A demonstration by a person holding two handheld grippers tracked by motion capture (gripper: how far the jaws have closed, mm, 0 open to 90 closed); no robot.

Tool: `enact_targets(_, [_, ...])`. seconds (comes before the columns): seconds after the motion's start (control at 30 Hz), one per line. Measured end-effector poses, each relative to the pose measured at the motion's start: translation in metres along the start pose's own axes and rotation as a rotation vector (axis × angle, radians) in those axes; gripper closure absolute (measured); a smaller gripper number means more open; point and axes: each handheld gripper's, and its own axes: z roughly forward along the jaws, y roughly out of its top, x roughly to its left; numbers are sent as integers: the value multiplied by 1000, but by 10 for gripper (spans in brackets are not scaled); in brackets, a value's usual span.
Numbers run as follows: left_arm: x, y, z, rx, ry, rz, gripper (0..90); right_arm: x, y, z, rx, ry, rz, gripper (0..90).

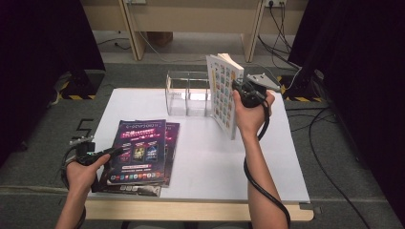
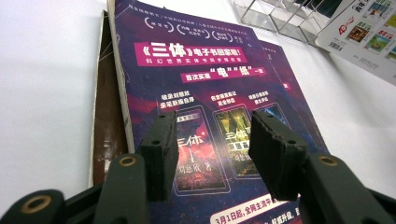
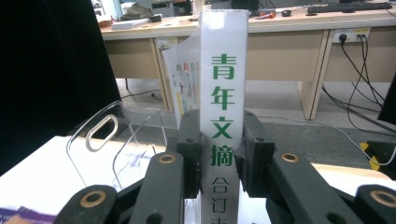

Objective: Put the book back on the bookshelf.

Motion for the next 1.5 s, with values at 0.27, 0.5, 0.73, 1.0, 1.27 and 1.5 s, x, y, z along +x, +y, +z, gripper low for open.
enact_targets(0.27, [-1,0,-1,-5,-2,1,514,0,-17,-17,8,-8,3,730])
enact_targets(0.5, [-3,0,-1,0,-5,4,514,-1,-31,-30,15,-16,11,727])
enact_targets(0.73, [-4,0,-1,-2,-3,5,514,-3,-39,-38,25,-18,8,719])
enact_targets(1.0, [-4,0,0,-1,-3,5,514,-2,-41,-40,25,-26,1,706])
enact_targets(1.27, [-4,0,0,0,-6,5,513,-3,-43,-42,25,-27,-4,681])
enact_targets(1.5, [-4,0,-1,-1,-4,5,513,-3,-43,-42,25,-28,-7,676])
